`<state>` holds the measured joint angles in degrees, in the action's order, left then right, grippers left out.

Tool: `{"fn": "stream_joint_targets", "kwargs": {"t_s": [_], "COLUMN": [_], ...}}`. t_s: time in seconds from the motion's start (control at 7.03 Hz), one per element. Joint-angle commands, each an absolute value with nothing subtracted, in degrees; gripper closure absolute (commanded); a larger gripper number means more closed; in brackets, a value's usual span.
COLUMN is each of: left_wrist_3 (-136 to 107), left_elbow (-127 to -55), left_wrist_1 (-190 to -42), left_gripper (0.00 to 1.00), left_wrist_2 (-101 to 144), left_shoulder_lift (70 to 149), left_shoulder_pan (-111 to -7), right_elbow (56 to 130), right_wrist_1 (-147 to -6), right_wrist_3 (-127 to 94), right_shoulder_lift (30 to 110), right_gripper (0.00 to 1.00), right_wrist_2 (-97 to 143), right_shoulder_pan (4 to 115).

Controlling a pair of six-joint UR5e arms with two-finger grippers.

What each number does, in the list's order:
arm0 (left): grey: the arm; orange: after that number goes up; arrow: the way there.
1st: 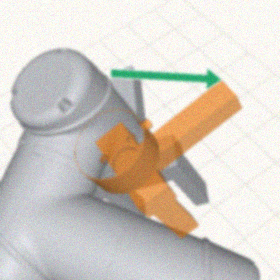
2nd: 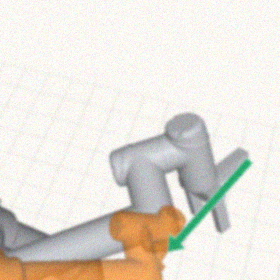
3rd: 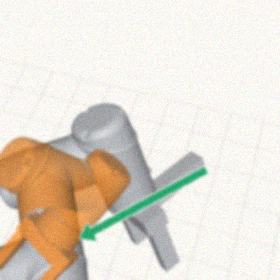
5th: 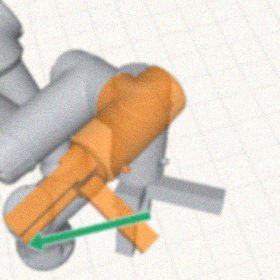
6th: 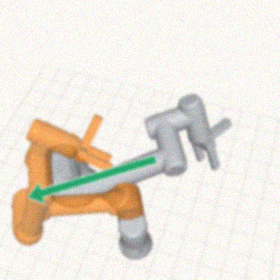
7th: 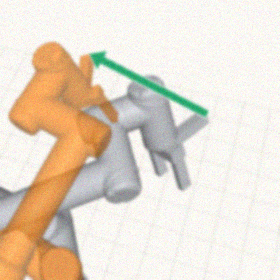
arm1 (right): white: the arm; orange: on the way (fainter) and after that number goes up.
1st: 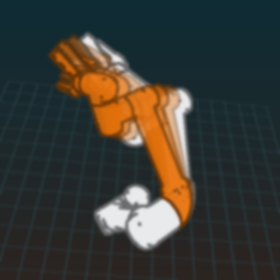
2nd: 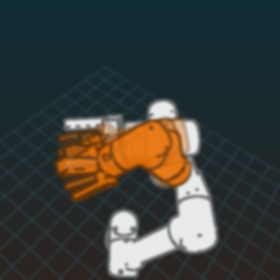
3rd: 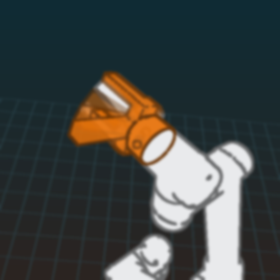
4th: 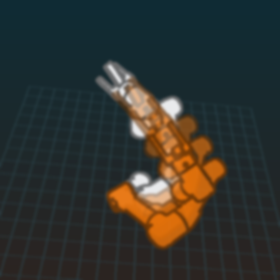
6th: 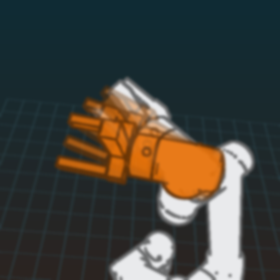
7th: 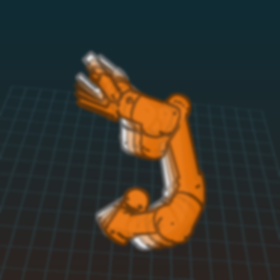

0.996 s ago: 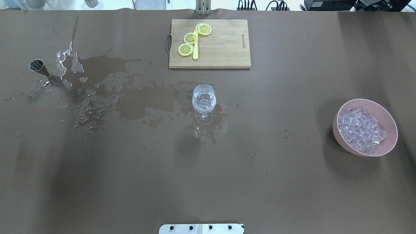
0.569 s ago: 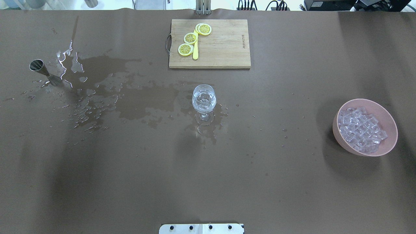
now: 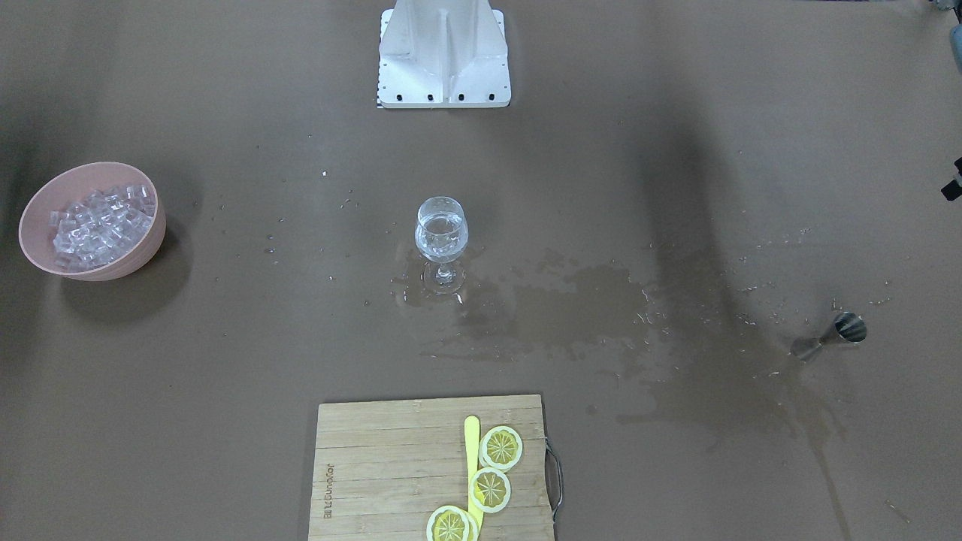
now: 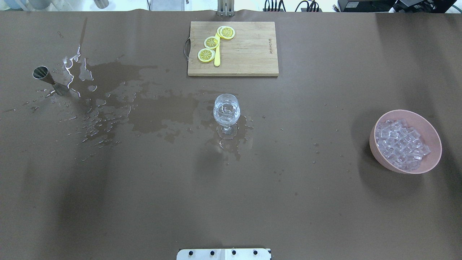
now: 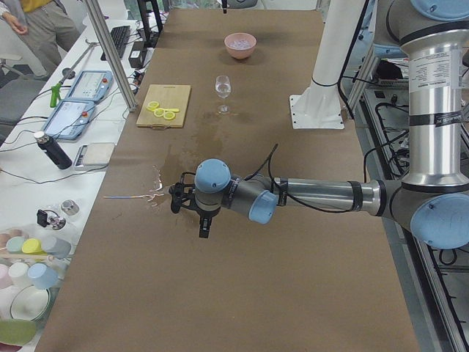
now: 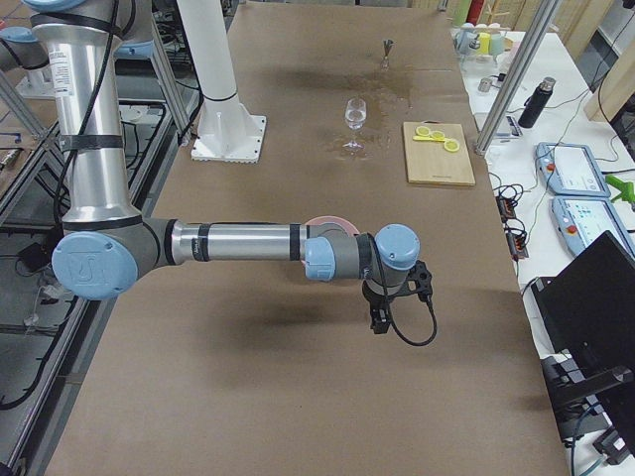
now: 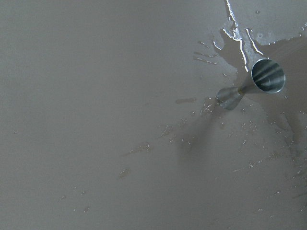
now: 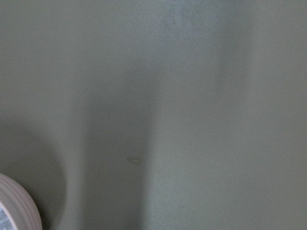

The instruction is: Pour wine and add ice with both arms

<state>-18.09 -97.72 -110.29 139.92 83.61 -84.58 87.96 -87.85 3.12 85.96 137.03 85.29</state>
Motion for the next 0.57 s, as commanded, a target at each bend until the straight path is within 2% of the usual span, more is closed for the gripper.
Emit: {"fn": "stream_joint_targets", "kwargs": {"t_s": [0.0, 0.43], "left_wrist_3": [-17.84, -17.23], "left_elbow": [-98.61, -97.83], "left_wrist_1": [-107.4, -107.4], "left_gripper": [0.01, 0.01], "left_wrist_2": [140.27, 138.53], "left_shoulder_lift": [83.33, 82.96], "left_shoulder_pan": [-84.03, -83.32], "right_elbow": [88.67, 89.56], "right_wrist_1": [-87.63, -88.24], "right_wrist_3": [2.64, 2.63], "right_shoulder_lift": [85.52, 84.64], "right_gripper": [0.0, 0.0], "right_wrist_2": [136.24, 136.06], "right_shoulder_pan": [83.68, 83.32]}}
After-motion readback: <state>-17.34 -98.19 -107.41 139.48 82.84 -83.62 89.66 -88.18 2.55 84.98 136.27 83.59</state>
